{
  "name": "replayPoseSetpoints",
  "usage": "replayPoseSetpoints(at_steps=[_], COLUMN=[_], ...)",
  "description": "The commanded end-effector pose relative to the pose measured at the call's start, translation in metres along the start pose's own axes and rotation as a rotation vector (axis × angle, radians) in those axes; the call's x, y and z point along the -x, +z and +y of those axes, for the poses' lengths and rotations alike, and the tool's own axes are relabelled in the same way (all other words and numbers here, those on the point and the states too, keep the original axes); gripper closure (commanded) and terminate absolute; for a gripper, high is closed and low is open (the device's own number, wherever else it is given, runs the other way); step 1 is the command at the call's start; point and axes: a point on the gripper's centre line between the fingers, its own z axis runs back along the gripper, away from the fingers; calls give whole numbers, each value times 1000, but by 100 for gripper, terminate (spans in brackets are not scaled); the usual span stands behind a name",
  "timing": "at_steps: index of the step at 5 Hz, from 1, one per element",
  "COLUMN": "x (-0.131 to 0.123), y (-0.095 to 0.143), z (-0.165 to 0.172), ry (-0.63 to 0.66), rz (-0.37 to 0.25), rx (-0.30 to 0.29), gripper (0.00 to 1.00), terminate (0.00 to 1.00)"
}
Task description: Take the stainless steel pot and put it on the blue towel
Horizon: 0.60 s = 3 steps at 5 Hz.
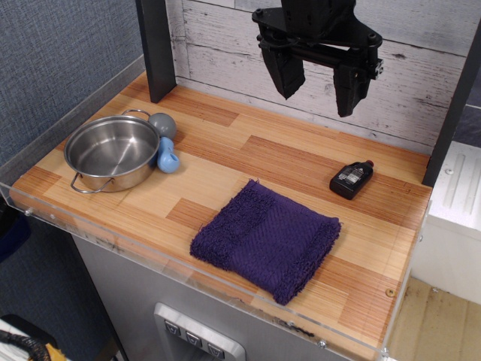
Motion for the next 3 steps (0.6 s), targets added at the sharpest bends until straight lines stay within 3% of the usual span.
replayPoseSetpoints(at_steps=[1, 3], x=[0, 21], y=[0, 24], z=[0, 60], ry=[0, 4], rz=[0, 5], rx=[0, -128], gripper=[0, 0], terminate=[0, 0])
